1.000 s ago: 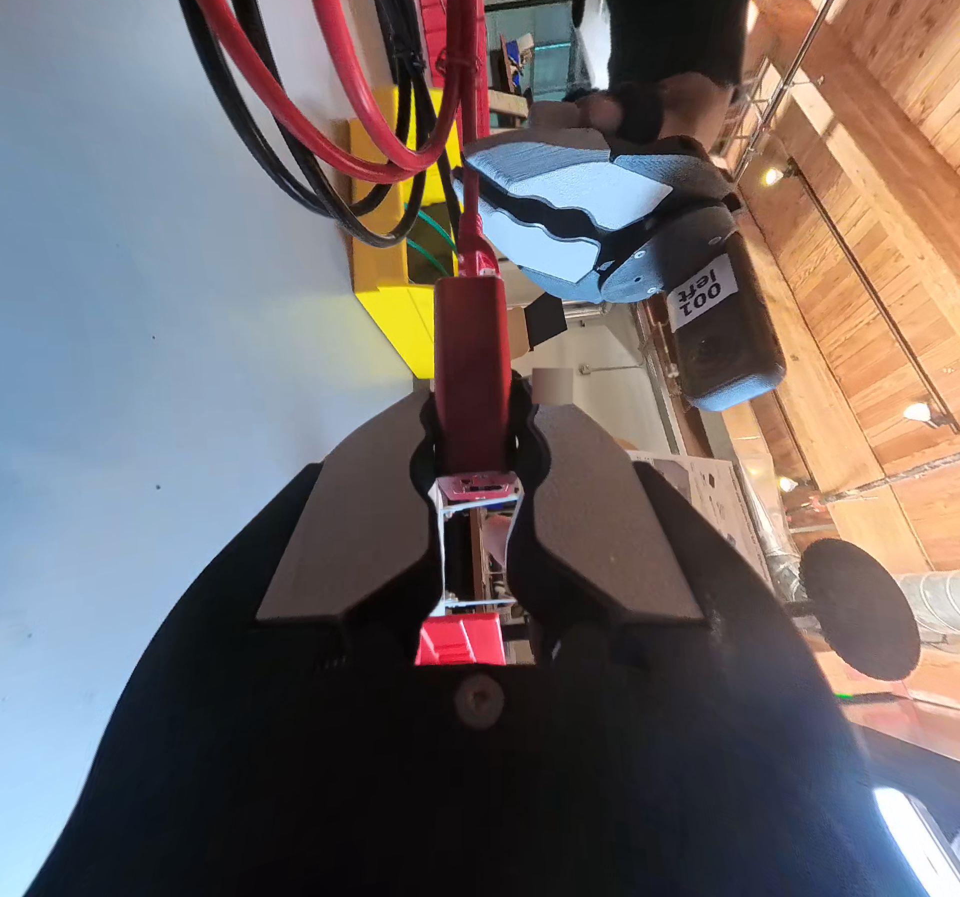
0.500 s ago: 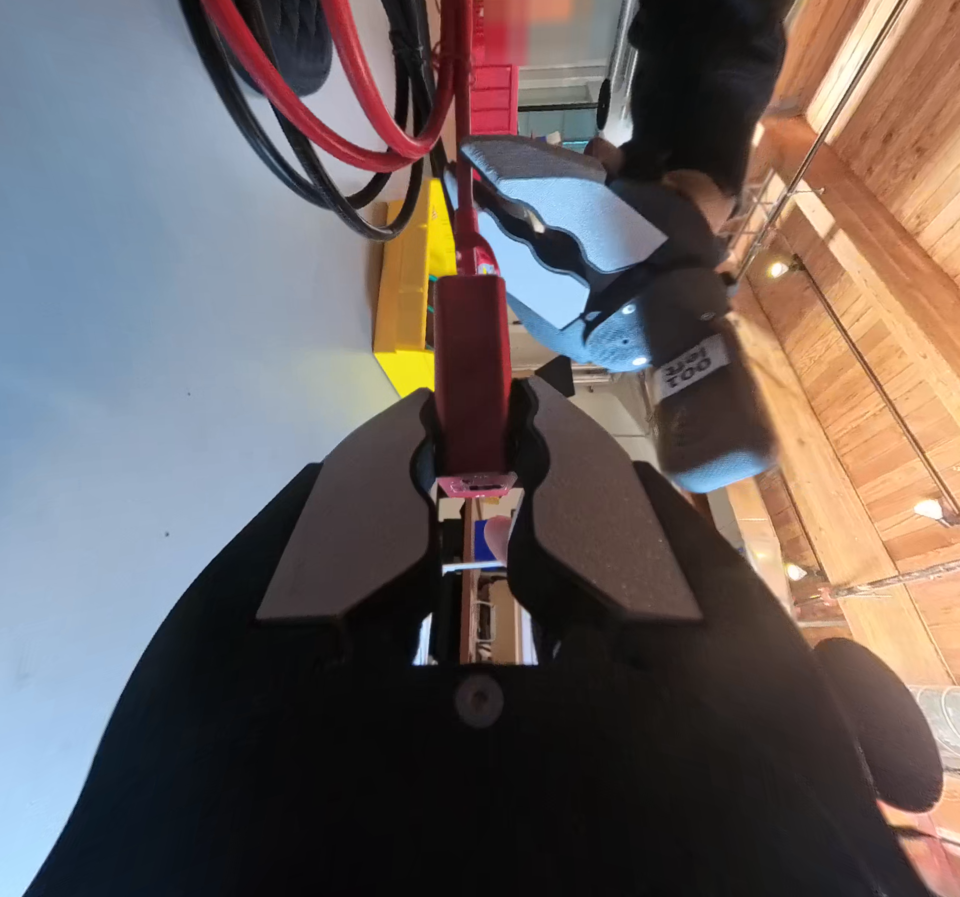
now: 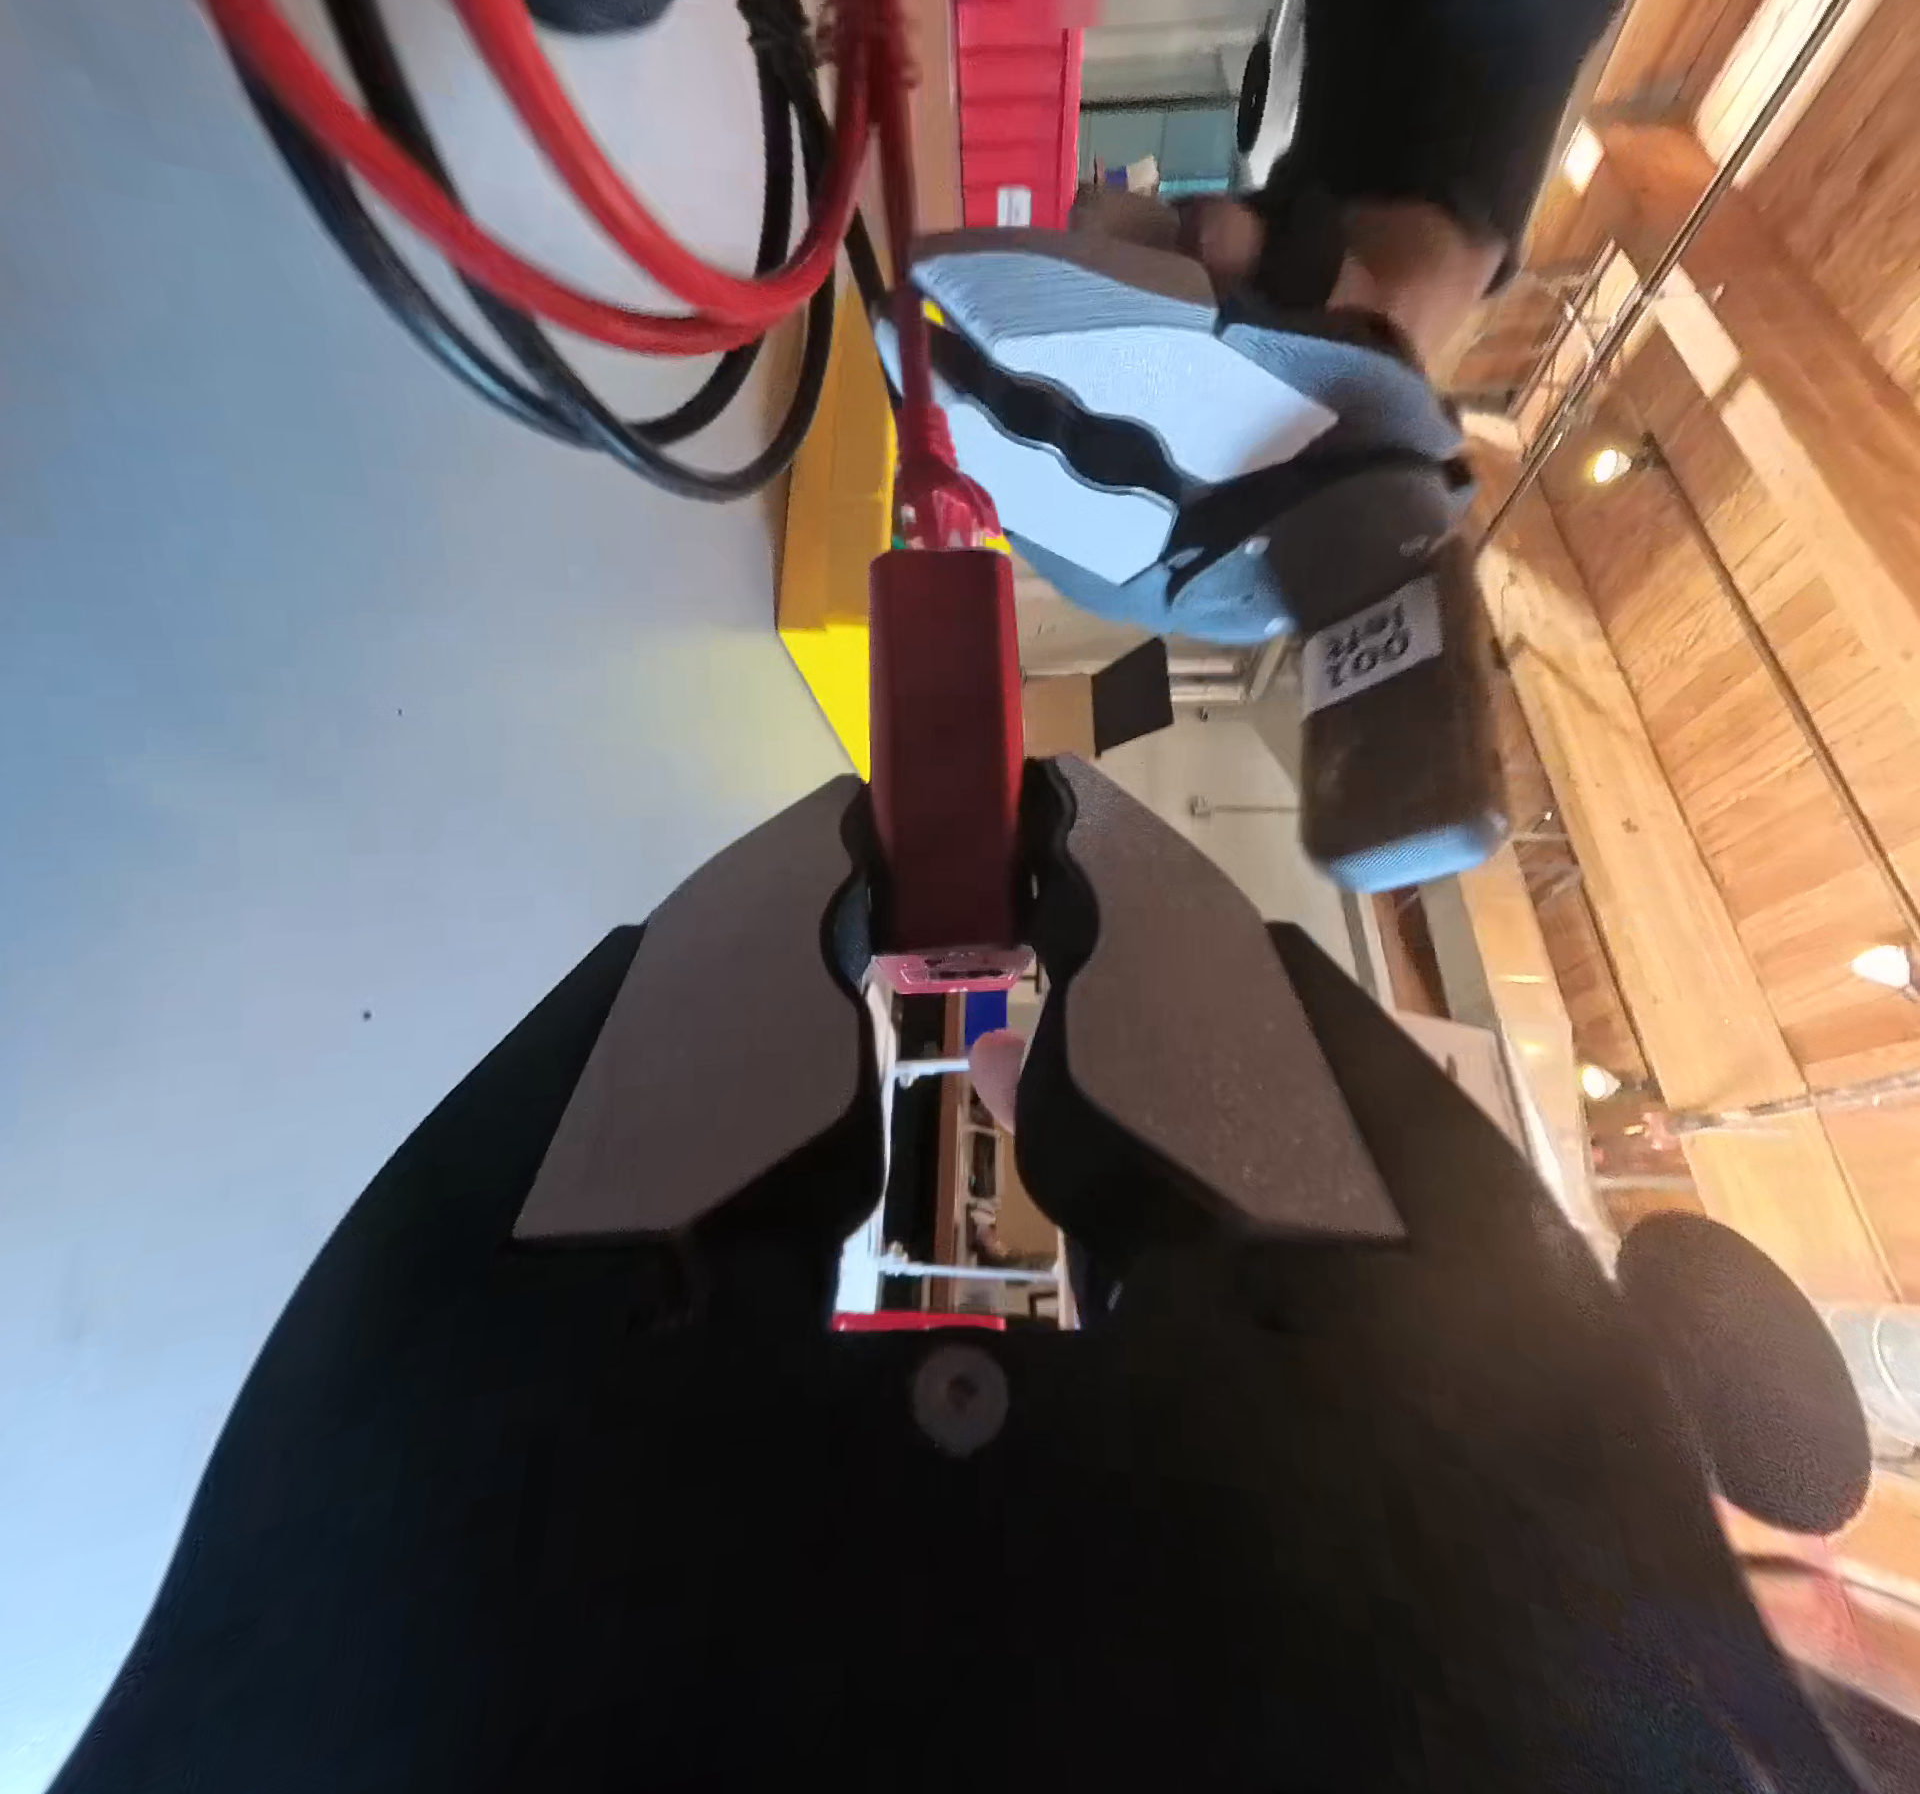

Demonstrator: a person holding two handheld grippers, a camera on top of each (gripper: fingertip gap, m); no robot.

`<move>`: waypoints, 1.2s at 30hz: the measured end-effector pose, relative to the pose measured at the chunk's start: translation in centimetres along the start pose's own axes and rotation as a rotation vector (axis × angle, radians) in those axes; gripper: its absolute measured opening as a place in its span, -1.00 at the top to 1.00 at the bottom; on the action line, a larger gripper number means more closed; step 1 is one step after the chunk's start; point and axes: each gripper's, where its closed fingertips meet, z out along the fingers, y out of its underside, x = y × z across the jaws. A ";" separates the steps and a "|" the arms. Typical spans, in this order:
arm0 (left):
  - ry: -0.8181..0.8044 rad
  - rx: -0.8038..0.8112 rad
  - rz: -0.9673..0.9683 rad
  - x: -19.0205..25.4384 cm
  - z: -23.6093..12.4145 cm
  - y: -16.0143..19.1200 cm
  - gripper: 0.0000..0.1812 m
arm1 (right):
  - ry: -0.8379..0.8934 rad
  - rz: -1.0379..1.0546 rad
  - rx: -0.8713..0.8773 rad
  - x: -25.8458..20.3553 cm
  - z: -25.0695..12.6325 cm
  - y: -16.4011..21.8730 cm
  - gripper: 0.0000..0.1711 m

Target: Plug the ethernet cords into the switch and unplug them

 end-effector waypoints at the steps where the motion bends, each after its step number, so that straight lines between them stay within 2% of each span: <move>1: -0.093 0.049 -0.018 -1.1 -0.1 -0.4 0.94 | -0.001 0.006 -0.020 -0.2 0.1 0.5 0.69; 3: -0.235 0.170 -0.024 -2.6 -0.4 -1.4 1.00 | -0.034 0.016 -0.052 -1.2 0.3 1.0 0.69; 6: -0.455 0.293 0.003 -4.8 -0.5 -1.7 0.91 | -0.081 0.017 -0.079 -2.8 0.6 1.4 0.69; 10: -0.598 0.445 0.068 -4.4 0.2 -1.7 0.81 | -0.105 0.033 -0.095 -3.4 0.6 1.9 0.69; 14: -0.893 0.508 0.138 -5.1 0.7 -1.6 0.74 | -0.115 0.042 -0.110 -3.7 0.7 2.3 0.69; 16: -0.958 0.537 0.148 -5.2 1.6 -1.8 0.72 | -0.119 0.047 -0.114 -3.8 0.7 2.4 0.69; 24: -1.229 0.499 0.130 -6.3 2.1 -0.8 0.73 | -0.126 0.059 -0.128 -4.0 0.7 2.7 0.69; 26: -1.278 0.475 0.146 -6.4 2.2 -0.7 0.81 | -0.127 0.062 -0.130 -4.0 0.7 2.7 0.69; 27: -1.313 0.448 0.163 -6.5 2.2 -0.5 0.93 | -0.126 0.063 -0.134 -4.0 0.7 2.8 0.69; 28: -1.351 0.418 0.195 -6.6 2.0 -0.5 0.94 | -0.123 0.063 -0.138 -4.0 0.7 2.9 0.69; 30: -1.286 0.385 0.220 -6.1 1.8 -0.7 0.94 | -0.113 0.068 -0.140 -3.7 0.6 3.0 0.69; 33: -0.975 0.433 0.129 -5.1 0.8 -1.1 0.94 | -0.081 0.078 -0.134 -3.1 0.5 3.1 0.69; 36: -0.706 0.379 0.058 -4.3 0.0 -0.9 0.94 | -0.055 0.088 -0.122 -2.7 0.3 3.3 0.69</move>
